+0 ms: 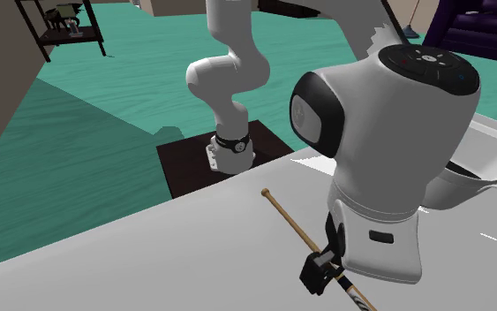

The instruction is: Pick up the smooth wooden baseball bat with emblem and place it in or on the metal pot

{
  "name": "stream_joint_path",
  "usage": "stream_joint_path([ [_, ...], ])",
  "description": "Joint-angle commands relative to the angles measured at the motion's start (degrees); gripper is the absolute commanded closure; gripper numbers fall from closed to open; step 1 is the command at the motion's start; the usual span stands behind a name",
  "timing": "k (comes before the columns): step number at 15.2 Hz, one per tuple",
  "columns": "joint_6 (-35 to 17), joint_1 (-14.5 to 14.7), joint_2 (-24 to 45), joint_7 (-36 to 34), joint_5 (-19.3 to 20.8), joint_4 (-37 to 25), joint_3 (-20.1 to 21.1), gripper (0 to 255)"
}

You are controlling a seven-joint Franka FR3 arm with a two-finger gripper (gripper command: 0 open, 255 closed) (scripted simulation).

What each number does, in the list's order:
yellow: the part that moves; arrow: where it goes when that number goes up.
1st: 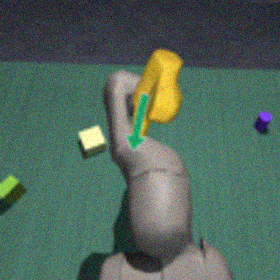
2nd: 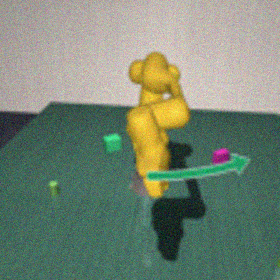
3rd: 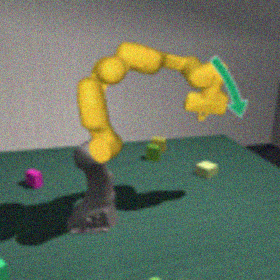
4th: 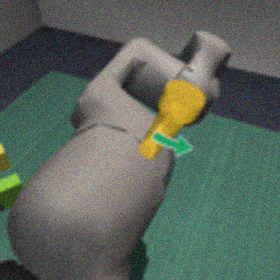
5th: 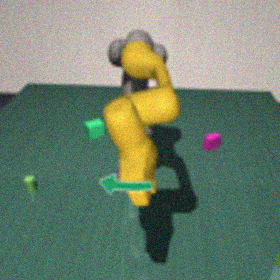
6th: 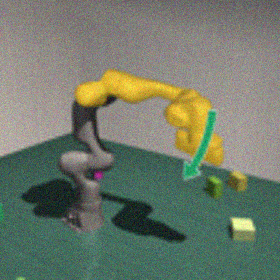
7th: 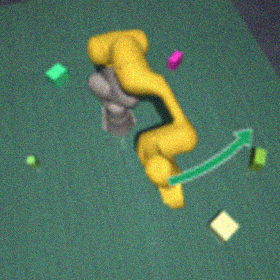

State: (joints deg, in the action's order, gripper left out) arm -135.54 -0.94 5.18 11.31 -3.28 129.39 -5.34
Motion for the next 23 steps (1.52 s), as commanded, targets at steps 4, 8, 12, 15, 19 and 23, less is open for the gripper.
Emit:
stream_joint_path([
  [4,0.0,0.0,-0.1,0.0,0.0,0.1,0.0,255],
  [8,-0.2,0.0,-0.2,-0.1,0.0,0.4,0.0,255],
  [12,1.5,0.0,-1.0,-0.2,0.2,-0.5,-0.1,255],
  [15,3.7,0.0,-2.4,-0.4,0.5,-1.3,-0.1,255],
  [19,6.7,0.1,-4.1,-0.7,0.8,-2.6,-0.1,255],
  [23,9.7,0.1,-5.7,-1.0,1.1,-4.1,-0.1,255],
])
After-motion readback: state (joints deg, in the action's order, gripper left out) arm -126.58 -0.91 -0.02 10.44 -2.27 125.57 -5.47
